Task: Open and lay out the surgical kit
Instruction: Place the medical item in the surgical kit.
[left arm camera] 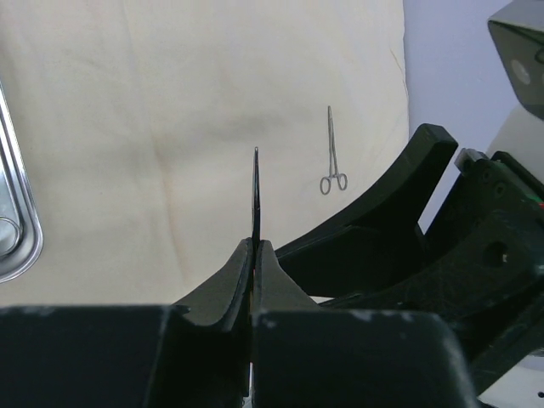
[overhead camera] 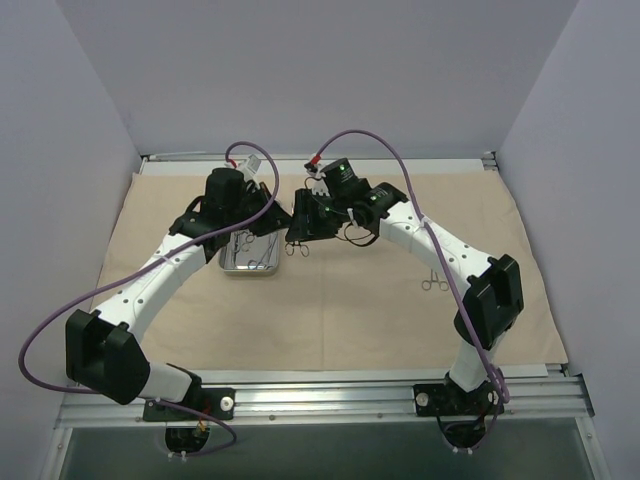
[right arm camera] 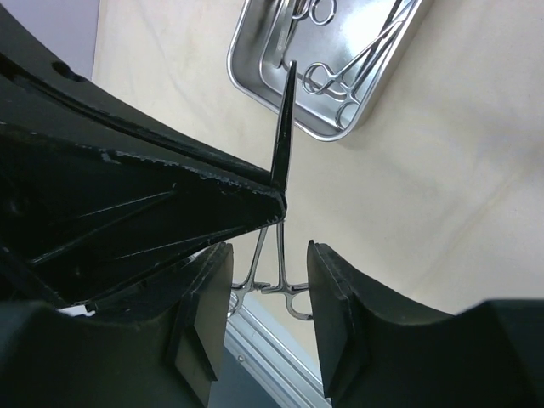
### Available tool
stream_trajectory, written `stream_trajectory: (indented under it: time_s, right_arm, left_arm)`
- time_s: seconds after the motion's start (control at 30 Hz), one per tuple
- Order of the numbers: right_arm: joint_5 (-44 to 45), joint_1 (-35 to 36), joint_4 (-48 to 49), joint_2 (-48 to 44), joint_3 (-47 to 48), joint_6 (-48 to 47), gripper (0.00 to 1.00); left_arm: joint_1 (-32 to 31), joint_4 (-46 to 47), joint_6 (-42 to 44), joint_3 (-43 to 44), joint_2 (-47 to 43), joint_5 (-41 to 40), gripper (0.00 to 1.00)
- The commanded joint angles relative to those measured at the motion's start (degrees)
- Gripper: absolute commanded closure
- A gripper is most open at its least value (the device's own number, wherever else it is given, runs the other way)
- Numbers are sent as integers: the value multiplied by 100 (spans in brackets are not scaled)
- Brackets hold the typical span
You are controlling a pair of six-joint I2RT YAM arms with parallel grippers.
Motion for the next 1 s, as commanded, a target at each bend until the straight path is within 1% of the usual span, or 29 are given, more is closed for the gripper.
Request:
stream_trajectory:
  time_s: [0.0,0.03,0.13,0.17,0.23,0.27,0.3,0.37,0.4,0.43,0.5,0.53,0.57,0.6,0.67,0.73,0.77,0.8,0.83,0.87,0.9,0.97]
  right_arm:
    - [30,47,-61,-1,175,51,60]
    - [30,38,-61,17,175,51,61]
    - [30,38,-52,52,184,51,68]
    - [30,46,-52,61,202,60,76]
    - [30,38,-114,113,237,42,86]
    - [47,38,-122,114,272,42,97]
    - [82,38,-166,114,290,33,100]
    - [126,47,-193,87,281,25,100]
    - [196,38,-228,79,264,25,100]
    - [214,38,-245,52,246,7,100]
    - [232,-23,-307,17,159,-28,100]
    - [223,-59,-307,-53,106,-37,100]
    - [206,-172,-307,-88,44,-37,100]
    - [188,-243,-333,-132,-35,-46,100]
    - [179,-418,-456,-290,-316,-151,100]
    - [205,-778,-623,-483,-718,-317,100]
    - [345,-919,-841,-554,-895,-544,100]
    - [451,-1207,-956,-702,-1062,-686,100]
    - [573,-1358,-1062,-765,-1403,-861,100]
    - [923,-1490,-1254,-817,-1563,-1229,100]
    - [1126,-1674,-1326,-879,-1695,-1389,100]
    - [1574,-1842,-1423,-1020,-2011,-1636,100]
  left_arm:
    - [-34,54,-24,319,-209,-60,98]
    - [-25,63,-24,311,-209,-51,98]
    - [-34,63,-42,310,-218,-51,98]
    - [-34,63,-42,302,-218,-42,98]
    - [-34,72,-59,276,-209,-51,98]
    - [-34,46,-86,275,-209,-51,98]
    - [-25,37,-103,284,-200,-68,90]
    - [-25,28,-147,258,-218,-95,77]
    - [-8,63,-156,240,-226,-112,73]
    - [10,63,-148,240,-261,-112,64]
    - [132,-50,-147,205,-305,-156,50]
    - [202,-95,-147,188,-401,-226,7]
    - [308,-130,-130,170,-472,-235,6]
    - [570,-122,-130,48,-560,-227,6]
    - [887,-121,-69,-67,-893,-148,6]
    - [1273,-349,71,-120,-1156,-182,6]
    - [1354,-568,368,-68,-1193,-435,6]
    - [1372,-1127,545,124,-1185,-638,6]
    - [1390,-1419,756,230,-1054,-840,6]
    - [1398,-1683,1106,318,-957,-990,6]
    - [1425,-1921,1257,363,-869,-896,6]
    - [1460,-1923,1539,241,-754,-580,6]
